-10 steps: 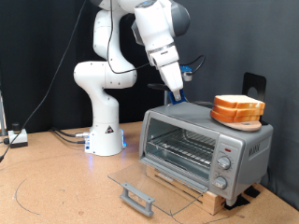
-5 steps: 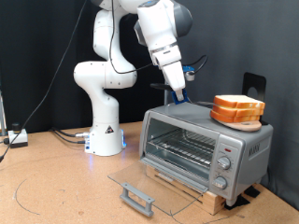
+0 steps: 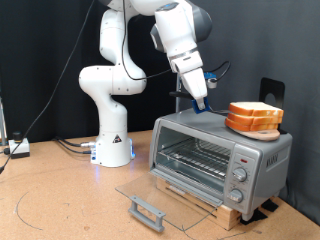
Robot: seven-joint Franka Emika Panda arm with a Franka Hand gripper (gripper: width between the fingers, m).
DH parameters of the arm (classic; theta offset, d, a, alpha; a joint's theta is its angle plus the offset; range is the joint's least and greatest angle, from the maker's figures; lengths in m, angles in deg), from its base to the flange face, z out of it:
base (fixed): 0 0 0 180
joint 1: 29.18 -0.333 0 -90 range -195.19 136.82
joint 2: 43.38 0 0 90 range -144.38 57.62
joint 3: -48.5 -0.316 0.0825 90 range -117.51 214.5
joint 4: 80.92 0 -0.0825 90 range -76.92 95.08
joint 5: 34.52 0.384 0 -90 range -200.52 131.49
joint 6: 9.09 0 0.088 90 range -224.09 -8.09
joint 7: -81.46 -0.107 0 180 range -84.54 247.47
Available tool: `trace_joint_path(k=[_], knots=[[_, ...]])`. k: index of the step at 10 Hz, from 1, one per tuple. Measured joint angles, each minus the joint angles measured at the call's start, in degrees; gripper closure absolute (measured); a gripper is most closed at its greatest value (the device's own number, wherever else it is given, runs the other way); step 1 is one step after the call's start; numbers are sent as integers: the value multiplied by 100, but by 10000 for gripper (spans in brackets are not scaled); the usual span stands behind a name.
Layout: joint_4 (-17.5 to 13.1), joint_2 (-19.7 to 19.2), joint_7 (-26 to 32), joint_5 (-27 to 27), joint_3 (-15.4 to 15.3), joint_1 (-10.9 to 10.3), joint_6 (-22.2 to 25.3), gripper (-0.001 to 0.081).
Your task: Make a piece of toast with the oven
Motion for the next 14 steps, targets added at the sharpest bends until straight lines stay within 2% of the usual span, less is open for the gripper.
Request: trace_joint_path(k=[5,8,11,13,14], knots=[[-42,-128,-1,396,-341,-96,-288,410],[-46,-133,31,653,-428,-109,-484,410],[-33,-132,451,1283,-358,-138,-801,410],[-19,-112,634,1528,-155,-136,-740,410],[-18,-84,646,1503,-14,-125,-555,410]])
